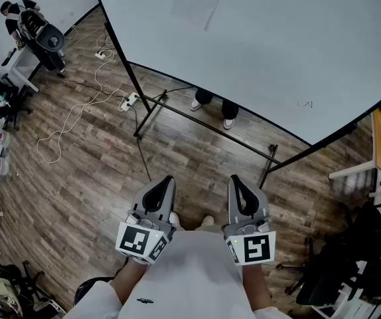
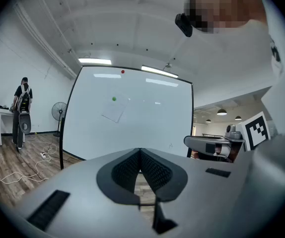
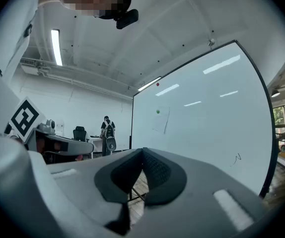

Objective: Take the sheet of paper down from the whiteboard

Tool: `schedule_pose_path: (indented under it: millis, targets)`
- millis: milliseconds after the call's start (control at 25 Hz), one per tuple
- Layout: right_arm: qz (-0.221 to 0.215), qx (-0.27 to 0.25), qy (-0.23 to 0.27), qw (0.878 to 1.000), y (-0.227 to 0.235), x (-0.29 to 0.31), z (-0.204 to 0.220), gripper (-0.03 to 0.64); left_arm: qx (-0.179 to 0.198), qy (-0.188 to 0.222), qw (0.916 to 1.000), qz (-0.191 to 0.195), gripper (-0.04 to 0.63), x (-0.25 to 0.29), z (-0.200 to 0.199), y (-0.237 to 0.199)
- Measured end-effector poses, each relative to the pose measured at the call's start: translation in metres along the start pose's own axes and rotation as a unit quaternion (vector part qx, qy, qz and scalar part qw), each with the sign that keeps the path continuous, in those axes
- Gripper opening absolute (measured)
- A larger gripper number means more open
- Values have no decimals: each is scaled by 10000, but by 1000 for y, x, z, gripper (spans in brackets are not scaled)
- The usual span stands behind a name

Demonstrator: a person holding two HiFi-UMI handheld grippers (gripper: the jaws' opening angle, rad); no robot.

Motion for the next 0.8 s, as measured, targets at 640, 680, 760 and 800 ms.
schedule_pose_path:
  millis: [640, 680, 760, 800]
  targets:
    - [-77, 8, 158, 9998, 11, -15, -2, 12, -97, 59, 9997, -207, 6, -5, 2, 16]
    - [-99, 44, 189, 9998, 13, -16, -1, 12, -68, 83, 9997, -216, 6, -4, 1, 19]
    - [-112, 128, 287, 9994, 17, -21, -1, 12, 27, 185, 9994, -274, 6, -6, -3, 25]
    - [-97, 161, 357, 9992, 20, -24, -2, 12, 88, 245, 9992, -300, 8, -8, -4, 28]
Point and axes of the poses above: the fingertips, and each gripper's own axes: x forward along the fingers, y to its right, z out of its underside, the point moved 1 cm from there along -x, backward along the fingers, and after that the axes turned 1 degree about y, right-handed, at the moved point
